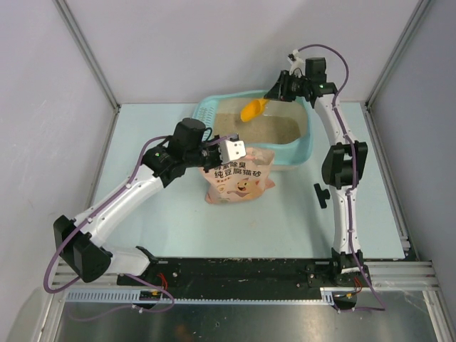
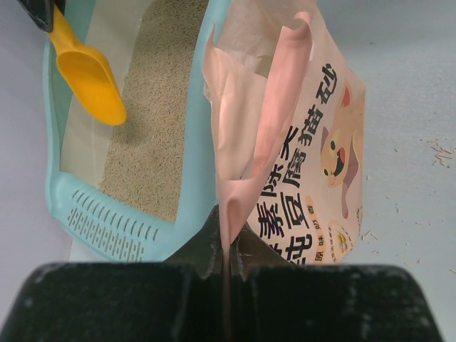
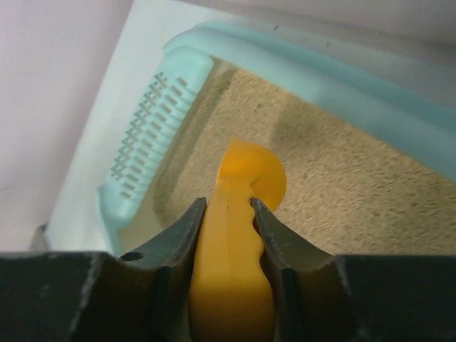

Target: Fill the litter box with clean litter

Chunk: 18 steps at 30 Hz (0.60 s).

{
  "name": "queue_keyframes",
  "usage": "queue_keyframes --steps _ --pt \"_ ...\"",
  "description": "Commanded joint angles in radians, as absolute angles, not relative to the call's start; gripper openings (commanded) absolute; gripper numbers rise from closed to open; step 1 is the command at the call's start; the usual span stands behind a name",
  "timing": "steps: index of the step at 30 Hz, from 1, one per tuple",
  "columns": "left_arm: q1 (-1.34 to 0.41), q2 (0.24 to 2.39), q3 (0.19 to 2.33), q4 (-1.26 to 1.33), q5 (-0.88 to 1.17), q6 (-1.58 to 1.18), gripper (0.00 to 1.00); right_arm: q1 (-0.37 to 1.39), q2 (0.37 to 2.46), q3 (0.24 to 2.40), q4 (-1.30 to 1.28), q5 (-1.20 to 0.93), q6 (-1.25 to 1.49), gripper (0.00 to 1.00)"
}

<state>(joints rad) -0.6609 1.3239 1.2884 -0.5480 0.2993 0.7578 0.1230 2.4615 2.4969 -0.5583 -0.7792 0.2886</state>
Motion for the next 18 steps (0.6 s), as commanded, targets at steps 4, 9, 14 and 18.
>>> queue_keyframes --steps 4,9,14,18 --pt "-0.663 1.278 1.322 -0.469 0.314 0.721 0.0 0.135 2.329 2.617 -0.607 -0.499 -0.046 0.0" --pt "-0.663 1.289 1.336 -0.469 0.318 0.66 0.0 0.091 2.108 2.495 -0.696 -0.653 -0.092 0.0" --pt "-0.655 1.286 1.33 -0.462 0.321 0.545 0.0 0.052 1.899 2.392 -0.796 -0.778 -0.069 0.0" --pt "-0.649 1.273 1.328 -0.454 0.33 0.514 0.0 0.07 1.751 2.291 -1.019 -0.863 -0.129 0.0"
